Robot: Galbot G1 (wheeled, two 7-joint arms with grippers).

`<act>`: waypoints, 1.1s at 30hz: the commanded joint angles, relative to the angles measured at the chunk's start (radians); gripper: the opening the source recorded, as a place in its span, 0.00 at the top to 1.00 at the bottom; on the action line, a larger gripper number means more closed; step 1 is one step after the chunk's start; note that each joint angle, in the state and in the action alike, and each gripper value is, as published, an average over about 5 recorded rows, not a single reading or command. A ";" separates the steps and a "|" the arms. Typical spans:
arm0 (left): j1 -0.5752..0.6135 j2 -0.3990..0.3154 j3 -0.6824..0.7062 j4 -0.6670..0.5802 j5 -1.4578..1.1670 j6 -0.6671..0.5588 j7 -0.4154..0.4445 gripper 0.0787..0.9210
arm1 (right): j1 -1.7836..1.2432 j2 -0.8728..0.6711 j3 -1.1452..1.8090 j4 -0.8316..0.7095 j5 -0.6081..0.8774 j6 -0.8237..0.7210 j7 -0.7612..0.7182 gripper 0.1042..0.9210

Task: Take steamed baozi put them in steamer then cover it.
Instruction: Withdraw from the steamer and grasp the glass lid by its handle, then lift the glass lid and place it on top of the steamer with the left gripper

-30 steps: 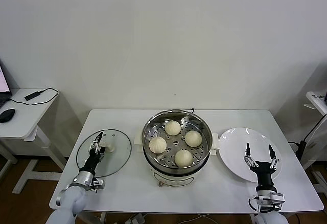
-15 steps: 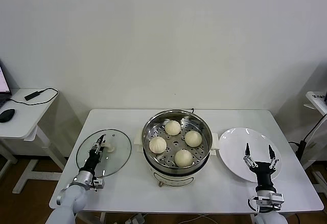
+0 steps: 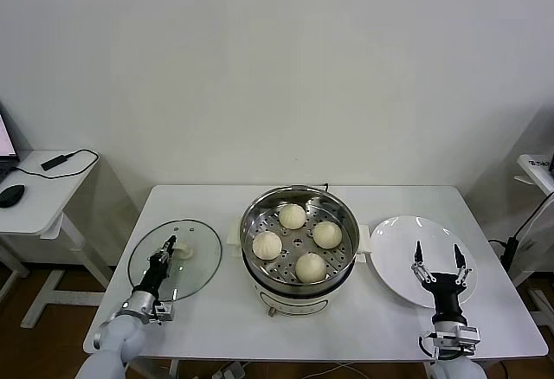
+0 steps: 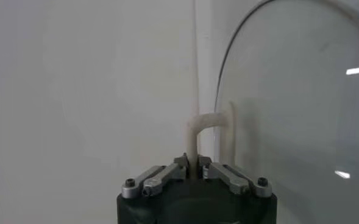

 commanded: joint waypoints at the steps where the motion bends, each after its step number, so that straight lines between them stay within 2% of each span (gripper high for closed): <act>1: 0.048 0.028 -0.033 -0.163 -0.105 0.018 0.019 0.87 | 0.001 0.002 -0.003 -0.002 -0.006 0.003 0.000 0.12; 10: 0.122 0.101 -0.124 -0.431 -0.194 0.092 0.069 0.87 | 0.011 0.012 -0.015 -0.006 -0.018 0.003 0.001 0.12; 17: 0.181 0.121 -0.112 -0.668 -0.238 0.153 0.126 0.87 | 0.013 0.018 -0.015 -0.004 -0.024 0.001 0.003 0.12; 26: 0.149 0.103 0.052 -0.946 -0.212 0.283 0.220 0.87 | 0.006 0.019 -0.002 0.002 -0.025 -0.001 0.005 0.12; 33: 0.088 0.043 0.228 -0.987 -0.077 0.409 0.340 0.87 | 0.011 0.026 0.002 -0.008 -0.023 0.000 0.006 0.12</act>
